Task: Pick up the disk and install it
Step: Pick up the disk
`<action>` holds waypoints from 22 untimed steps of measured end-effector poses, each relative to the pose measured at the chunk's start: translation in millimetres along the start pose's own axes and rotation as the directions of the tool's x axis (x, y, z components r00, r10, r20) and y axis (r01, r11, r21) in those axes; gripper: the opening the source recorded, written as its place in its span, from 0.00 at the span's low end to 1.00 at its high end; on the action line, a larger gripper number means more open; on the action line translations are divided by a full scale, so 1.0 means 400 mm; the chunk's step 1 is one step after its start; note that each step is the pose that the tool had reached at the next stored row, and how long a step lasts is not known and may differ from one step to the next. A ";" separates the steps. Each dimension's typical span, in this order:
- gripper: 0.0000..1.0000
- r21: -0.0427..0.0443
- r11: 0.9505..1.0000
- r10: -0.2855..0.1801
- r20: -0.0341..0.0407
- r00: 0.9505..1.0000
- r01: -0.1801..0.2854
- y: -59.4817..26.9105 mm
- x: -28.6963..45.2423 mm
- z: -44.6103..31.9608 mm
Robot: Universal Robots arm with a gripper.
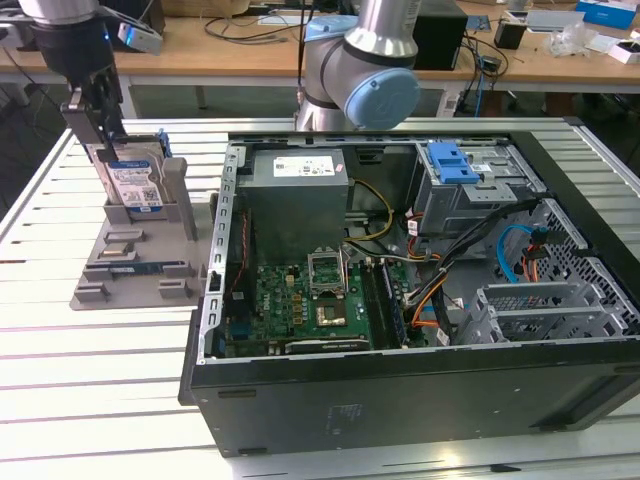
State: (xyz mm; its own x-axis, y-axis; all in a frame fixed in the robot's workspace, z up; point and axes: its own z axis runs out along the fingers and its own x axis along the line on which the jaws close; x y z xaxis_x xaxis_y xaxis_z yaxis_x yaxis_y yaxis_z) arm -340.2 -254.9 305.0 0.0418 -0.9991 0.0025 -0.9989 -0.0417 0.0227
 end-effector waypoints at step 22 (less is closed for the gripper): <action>0.37 0.000 1.000 -0.005 0.000 1.000 0.005 0.007 -0.001 0.053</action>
State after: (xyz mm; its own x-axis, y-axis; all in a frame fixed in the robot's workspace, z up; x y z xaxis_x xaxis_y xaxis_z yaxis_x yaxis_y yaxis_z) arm -343.4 -254.9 283.7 0.0467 -0.9989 0.0023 -0.9987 -0.0467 0.0228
